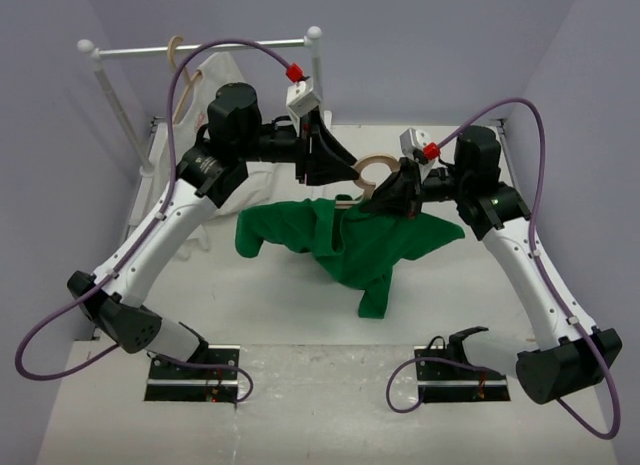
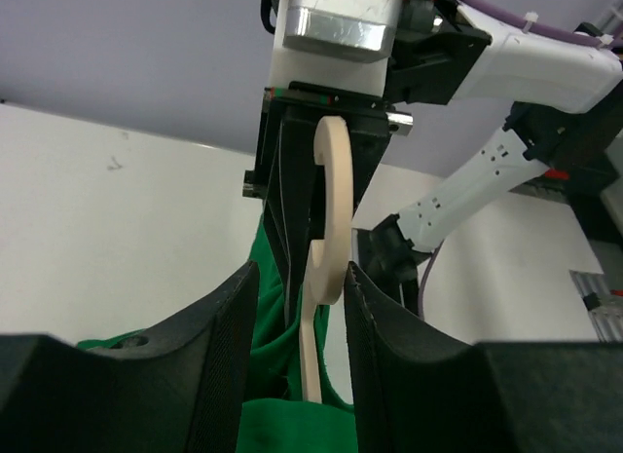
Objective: Place the t-shirt on the hanger
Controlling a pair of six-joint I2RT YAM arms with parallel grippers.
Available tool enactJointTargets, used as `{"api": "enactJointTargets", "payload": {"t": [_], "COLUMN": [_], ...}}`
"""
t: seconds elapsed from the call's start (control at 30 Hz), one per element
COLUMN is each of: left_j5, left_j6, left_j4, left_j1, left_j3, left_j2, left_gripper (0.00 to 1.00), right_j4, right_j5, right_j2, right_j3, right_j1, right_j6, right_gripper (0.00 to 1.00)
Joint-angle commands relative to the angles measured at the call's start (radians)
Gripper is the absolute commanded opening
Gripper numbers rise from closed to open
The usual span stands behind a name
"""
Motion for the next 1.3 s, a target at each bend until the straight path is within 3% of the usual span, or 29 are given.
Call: {"api": "enactJointTargets", "payload": {"t": [0.0,0.1,0.17,0.47,0.5,0.53,0.57,0.6,0.63,0.8,1.0,1.27], "left_j5": [0.147,0.156,0.156,0.047,0.033,0.005,-0.039,-0.062,-0.087,-0.203,-0.325,-0.395], "left_j6": [-0.162,-0.198,-0.212,-0.217,-0.213,-0.202,-0.19,-0.179,-0.157,-0.077,-0.055,-0.045], "left_j4": [0.226,0.285,0.291,0.342,0.349,0.343,0.329,0.299,0.275,0.128,0.089,0.058], "left_j1": [-0.005,-0.007,-0.007,-0.005,-0.005,-0.005,-0.005,-0.002,-0.001,0.009,0.028,0.031], "left_j3": [-0.031,-0.027,-0.028,-0.071,-0.085,-0.092,-0.094,-0.093,-0.083,-0.035,-0.041,-0.01], "left_j2": [0.021,0.047,0.058,0.029,0.014,0.0,-0.013,-0.021,-0.033,-0.077,-0.167,-0.227], "left_gripper": [0.39,0.1,0.0,0.0,0.0,0.0,0.0,0.0,0.0,0.0,0.0,0.0], "right_j4": [-0.073,-0.075,-0.077,-0.13,-0.133,-0.133,-0.132,-0.132,-0.132,-0.06,0.015,-0.002], "right_j5": [-0.069,-0.058,-0.052,-0.06,-0.063,-0.051,-0.022,0.006,0.033,0.253,0.737,0.731], "right_j2": [0.006,0.004,0.004,0.038,0.038,0.037,0.035,0.034,0.026,-0.046,-0.183,-0.229], "right_j3": [0.063,0.067,0.069,0.083,0.077,0.071,0.068,0.067,0.059,-0.02,-0.088,-0.125], "right_j1": [0.0,0.0,0.0,0.0,-0.001,-0.003,-0.005,-0.005,-0.01,-0.05,-0.15,-0.174], "right_j6": [-0.071,-0.069,-0.069,-0.097,-0.101,-0.1,-0.093,-0.087,-0.071,0.072,0.271,0.262], "right_gripper": [0.0,0.0,0.0,0.0,0.04,0.3,0.77,0.95,0.99,0.99,0.99,0.99]}}
